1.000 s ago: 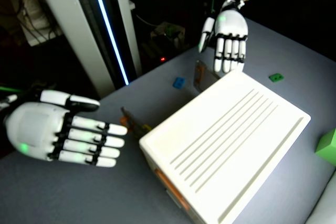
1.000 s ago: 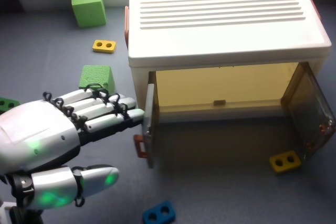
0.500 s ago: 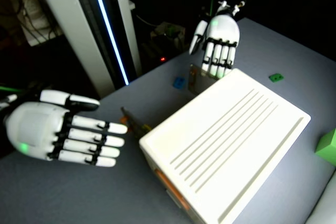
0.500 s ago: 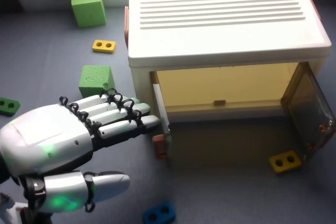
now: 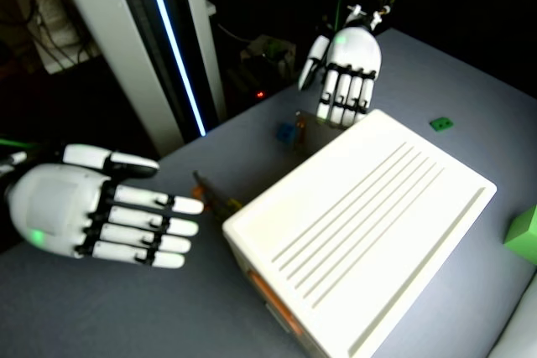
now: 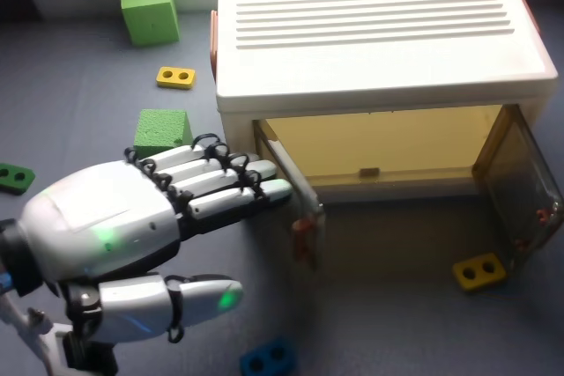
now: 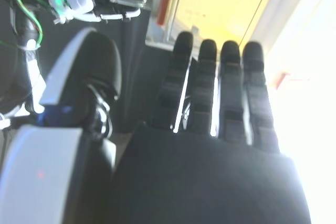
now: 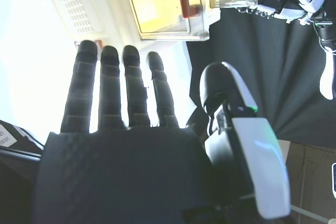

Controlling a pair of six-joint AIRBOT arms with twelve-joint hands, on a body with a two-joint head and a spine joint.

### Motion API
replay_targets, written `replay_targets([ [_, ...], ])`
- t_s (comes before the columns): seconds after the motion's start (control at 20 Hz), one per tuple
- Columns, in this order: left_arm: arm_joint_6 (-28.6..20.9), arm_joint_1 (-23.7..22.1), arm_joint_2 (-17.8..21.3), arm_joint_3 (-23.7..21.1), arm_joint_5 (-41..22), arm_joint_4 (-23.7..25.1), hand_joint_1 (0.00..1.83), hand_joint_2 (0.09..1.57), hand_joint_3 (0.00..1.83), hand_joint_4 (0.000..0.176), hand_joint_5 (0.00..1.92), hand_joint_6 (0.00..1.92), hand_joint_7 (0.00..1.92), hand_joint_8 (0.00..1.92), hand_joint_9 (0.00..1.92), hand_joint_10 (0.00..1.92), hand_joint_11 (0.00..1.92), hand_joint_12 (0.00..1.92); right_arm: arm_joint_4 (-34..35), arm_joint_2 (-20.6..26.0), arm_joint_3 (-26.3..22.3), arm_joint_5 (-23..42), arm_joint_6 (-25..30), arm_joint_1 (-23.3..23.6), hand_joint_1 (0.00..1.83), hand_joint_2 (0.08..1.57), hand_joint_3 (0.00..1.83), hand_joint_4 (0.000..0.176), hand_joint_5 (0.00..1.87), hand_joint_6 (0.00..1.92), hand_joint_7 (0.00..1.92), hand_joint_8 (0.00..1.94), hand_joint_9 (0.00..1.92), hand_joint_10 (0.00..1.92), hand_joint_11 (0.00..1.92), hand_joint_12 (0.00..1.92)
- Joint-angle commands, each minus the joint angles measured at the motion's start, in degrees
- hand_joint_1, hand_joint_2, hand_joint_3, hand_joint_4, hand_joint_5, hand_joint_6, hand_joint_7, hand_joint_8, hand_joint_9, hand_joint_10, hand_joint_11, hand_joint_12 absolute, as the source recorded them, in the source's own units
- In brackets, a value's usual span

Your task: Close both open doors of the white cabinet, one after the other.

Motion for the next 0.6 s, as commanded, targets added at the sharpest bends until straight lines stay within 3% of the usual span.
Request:
replay_targets([
  [0.0,-0.3,-0.6,-0.3,0.1,-6.1,-0.3,0.00,1.46,0.00,0.000,0.12,0.01,0.08,0.00,0.07,0.00,0.00,0.34,1.4,0.1,0.2,6.8,0.3,0.2,0.14,1.44,0.00,0.021,0.17,0.00,0.17,0.00,0.15,0.00,0.18,0.00],
  [0.2,-0.3,-1.9,-1.7,1.1,-5.3,0.3,0.00,1.46,0.00,0.000,0.07,0.00,0.05,0.00,0.05,0.00,0.00,0.18,1.4,0.1,0.2,6.8,0.3,0.2,0.13,1.43,0.00,0.022,0.17,0.00,0.17,0.00,0.14,0.00,0.18,0.00],
  [0.3,-0.3,-3.1,-2.3,1.7,-4.6,0.8,0.00,1.47,0.00,0.000,0.10,0.00,0.08,0.00,0.09,0.00,0.00,0.27,1.4,0.1,0.3,6.7,0.3,0.2,0.13,1.43,0.00,0.033,0.16,0.00,0.16,0.00,0.14,0.00,0.17,0.00],
  [0.35,-0.3,-3.6,-2.6,1.9,-4.3,1.1,0.00,1.47,0.00,0.000,0.11,0.00,0.11,0.00,0.12,0.00,0.00,0.36,1.4,0.1,0.3,6.7,0.3,0.2,0.13,1.44,0.00,0.017,0.18,0.01,0.19,0.01,0.16,0.01,0.19,0.01],
  [0.45,-0.3,-4.5,-3.2,2.5,-3.6,1.3,0.00,1.48,0.00,0.000,0.11,0.00,0.11,0.00,0.13,0.00,0.00,0.40,1.3,0.1,0.3,6.7,0.3,0.2,0.13,1.43,0.00,0.016,0.19,0.01,0.19,0.01,0.16,0.01,0.20,0.01],
  [0.55,-0.3,-5.2,-3.9,3.2,-3.0,1.3,0.00,1.49,0.00,0.000,0.12,0.00,0.11,0.00,0.11,0.00,0.00,0.37,1.3,0.1,0.4,6.5,0.3,0.2,0.14,1.42,0.00,0.032,0.18,0.00,0.18,0.00,0.16,0.00,0.20,0.01],
])
